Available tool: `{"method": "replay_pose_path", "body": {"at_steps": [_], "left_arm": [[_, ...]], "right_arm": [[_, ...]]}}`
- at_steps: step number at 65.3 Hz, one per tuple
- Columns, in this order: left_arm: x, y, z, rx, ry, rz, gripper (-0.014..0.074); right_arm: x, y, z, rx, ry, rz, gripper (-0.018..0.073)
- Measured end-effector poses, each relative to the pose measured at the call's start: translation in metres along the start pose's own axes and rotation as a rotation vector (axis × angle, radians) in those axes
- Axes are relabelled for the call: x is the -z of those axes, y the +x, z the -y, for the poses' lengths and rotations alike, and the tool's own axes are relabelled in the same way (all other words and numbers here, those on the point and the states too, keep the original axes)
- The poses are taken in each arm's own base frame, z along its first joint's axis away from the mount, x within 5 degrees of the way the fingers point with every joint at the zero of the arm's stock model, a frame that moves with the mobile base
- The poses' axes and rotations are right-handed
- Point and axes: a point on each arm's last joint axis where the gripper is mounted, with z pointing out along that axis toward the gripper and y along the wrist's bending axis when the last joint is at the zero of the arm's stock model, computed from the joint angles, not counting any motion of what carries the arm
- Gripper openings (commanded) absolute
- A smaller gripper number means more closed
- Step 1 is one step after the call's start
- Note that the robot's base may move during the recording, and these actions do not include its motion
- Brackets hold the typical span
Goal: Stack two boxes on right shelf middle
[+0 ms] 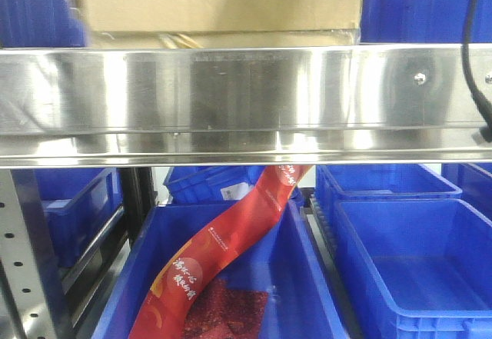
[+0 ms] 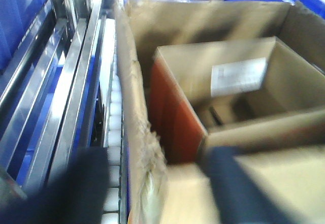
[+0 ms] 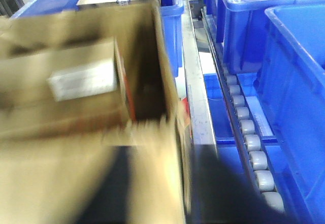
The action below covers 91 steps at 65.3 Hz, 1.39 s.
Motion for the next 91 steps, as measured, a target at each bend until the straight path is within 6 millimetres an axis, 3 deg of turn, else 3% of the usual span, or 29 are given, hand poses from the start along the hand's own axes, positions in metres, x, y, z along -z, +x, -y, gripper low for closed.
{"method": "replay_pose_path", "body": {"at_steps": [17, 26, 35, 40, 46, 64, 80, 91], "left_arm": [[0.003, 0.0, 0.001, -0.036, 0.022, -0.003, -0.0092], [0.018, 0.0, 0.007, -0.091, 0.12, 0.017, -0.0092], [0.035, 0.013, 0.01, -0.098, 0.196, 0.087, -0.0092], [0.046, 0.03, 0.006, -0.079, 0.215, 0.111, -0.0099], [0.06, 0.052, -0.005, -0.043, 0.219, 0.149, -0.0102], [0.093, 0.119, -0.058, 0.074, 0.126, 0.265, -0.0102], [0.134, 0.179, -0.084, 0.101, 0.063, 0.374, -0.0102], [0.158, 0.21, -0.089, 0.104, 0.067, 0.44, -0.0102]], "right_arm": [[0.011, 0.0, -0.003, 0.089, -0.076, -0.028, -0.0163], [0.023, -0.003, -0.002, 0.218, -0.121, 0.027, -0.0163], [0.029, 0.01, 0.006, 0.234, -0.17, 0.079, -0.0163], [0.034, 0.02, 0.02, 0.2, -0.183, 0.12, -0.0163], [0.041, 0.036, 0.052, 0.126, -0.142, 0.141, -0.0163], [0.089, 0.089, 0.129, 0.028, 0.013, 0.238, -0.0163], [0.126, 0.157, 0.153, 0.012, 0.04, 0.324, -0.0163], [0.158, 0.187, 0.157, 0.009, 0.023, 0.424, -0.0163]]}}
